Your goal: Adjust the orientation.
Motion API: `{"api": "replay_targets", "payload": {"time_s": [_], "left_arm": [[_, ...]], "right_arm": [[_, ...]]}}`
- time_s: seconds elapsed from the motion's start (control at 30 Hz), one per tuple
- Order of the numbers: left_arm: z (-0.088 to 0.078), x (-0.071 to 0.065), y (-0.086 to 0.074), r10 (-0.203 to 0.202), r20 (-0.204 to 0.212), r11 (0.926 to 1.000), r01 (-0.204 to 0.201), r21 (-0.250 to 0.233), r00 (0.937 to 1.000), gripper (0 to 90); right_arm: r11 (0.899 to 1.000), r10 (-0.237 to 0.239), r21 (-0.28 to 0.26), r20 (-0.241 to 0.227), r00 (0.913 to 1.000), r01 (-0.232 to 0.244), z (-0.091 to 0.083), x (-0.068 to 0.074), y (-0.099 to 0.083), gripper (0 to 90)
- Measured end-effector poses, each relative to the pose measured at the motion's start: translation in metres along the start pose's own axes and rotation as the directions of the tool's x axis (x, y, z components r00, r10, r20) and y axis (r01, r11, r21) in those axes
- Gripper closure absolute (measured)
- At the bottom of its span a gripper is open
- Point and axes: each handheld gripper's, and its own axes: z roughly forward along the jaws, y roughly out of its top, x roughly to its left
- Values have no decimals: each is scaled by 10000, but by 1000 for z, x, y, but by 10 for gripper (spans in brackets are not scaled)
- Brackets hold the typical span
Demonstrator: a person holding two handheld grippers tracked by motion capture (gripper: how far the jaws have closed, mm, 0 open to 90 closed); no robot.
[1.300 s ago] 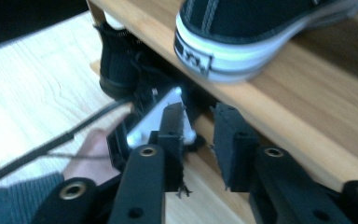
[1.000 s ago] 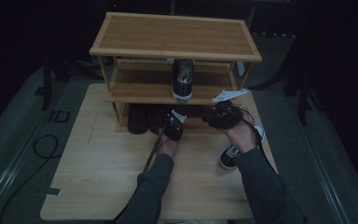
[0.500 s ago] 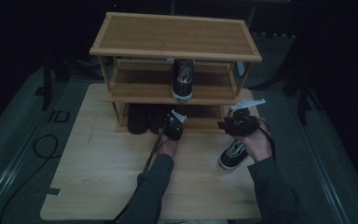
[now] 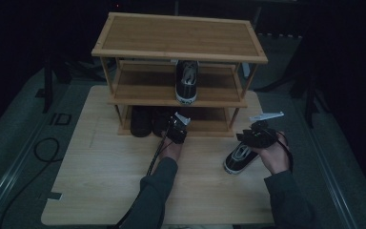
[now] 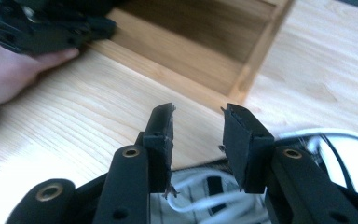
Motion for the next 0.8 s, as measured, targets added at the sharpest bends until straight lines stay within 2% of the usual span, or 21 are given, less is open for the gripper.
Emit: {"api": "replay_targets", "payload": {"time_s": [0.2,0.3,0.47,0.5,0.7,0.73,0.77,0.8], "left_arm": [[0,0,0,-10,11,10000,10,3,10000,900],[0,0,0,-9,6,10000,9,-2,10000,900],[0,0,0,-11,15,10000,11,0,10000,900],[0,0,0,-11,15,10000,11,0,10000,900],[0,0,0,-5,6,10000,5,-2,10000,900],[0,0,0,-5,4,10000,5,-2,10000,900],[0,0,0,-5,4,10000,5,-2,10000,900],[0,0,0,-7,6,10000,7,-3,10000,900]], "right_arm": [[9986,480,219,464,9978,-490,-2,-15,-20,627],[9978,583,285,580,9966,-601,-1,-18,-25,627],[9942,789,639,1173,9900,-868,2,-27,-37,621],[9942,789,639,1173,9900,-868,2,-27,-37,621],[9850,1291,973,1331,9826,-1426,9,-34,-48,584],[9804,1472,1114,1332,9801,-1624,12,-35,-49,578],[9804,1472,1114,1332,9801,-1624,12,-35,-49,578],[9736,1671,1337,1331,9769,-1848,18,-36,-50,576]]}}
